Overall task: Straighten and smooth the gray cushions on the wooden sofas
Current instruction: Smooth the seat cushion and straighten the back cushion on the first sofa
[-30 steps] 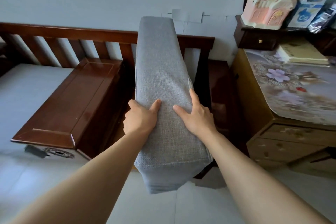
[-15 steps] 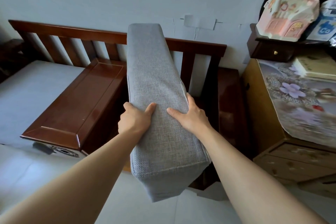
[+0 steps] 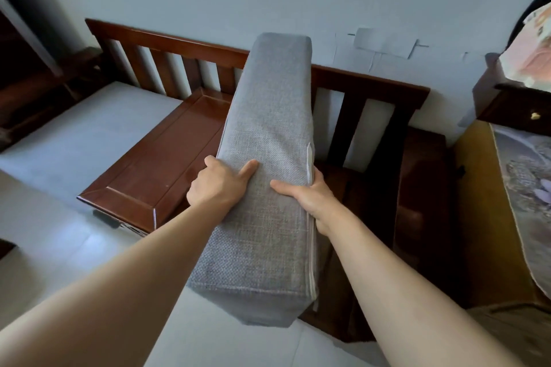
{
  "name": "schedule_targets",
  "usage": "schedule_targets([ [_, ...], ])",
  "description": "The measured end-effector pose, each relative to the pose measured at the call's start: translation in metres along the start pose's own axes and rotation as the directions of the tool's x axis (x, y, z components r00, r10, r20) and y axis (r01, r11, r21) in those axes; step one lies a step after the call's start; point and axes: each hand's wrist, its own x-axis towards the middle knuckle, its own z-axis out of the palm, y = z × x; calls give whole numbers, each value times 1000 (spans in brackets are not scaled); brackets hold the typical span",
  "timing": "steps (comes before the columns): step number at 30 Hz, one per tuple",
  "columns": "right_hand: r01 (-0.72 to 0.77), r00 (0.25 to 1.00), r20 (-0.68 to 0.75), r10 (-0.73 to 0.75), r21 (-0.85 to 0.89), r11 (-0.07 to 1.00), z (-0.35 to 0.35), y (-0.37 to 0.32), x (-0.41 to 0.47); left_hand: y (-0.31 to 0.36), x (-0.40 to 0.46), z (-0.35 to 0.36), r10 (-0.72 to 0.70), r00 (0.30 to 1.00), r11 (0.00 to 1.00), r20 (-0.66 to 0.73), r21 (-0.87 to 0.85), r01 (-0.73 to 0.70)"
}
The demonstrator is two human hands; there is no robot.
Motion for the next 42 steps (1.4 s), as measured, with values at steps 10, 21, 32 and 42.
schedule_targets([
  [10, -53, 998, 25, 49, 220, 974, 41, -10, 26, -4, 44, -18, -22, 997, 998, -80, 59, 27],
  [21, -49, 999, 7, 49, 282, 958, 146, -39, 68, -42, 150, -65, 41, 995, 997, -96, 73, -34],
  [32, -57, 997, 57, 53, 76, 995, 183, -46, 74, -68, 185, -79, 104, 982, 986, -159, 146, -81],
  [42, 134, 956, -139, -258, -577, 806, 186, -63, 60, -67, 157, -71, 183, 976, 961, -118, 230, -153],
])
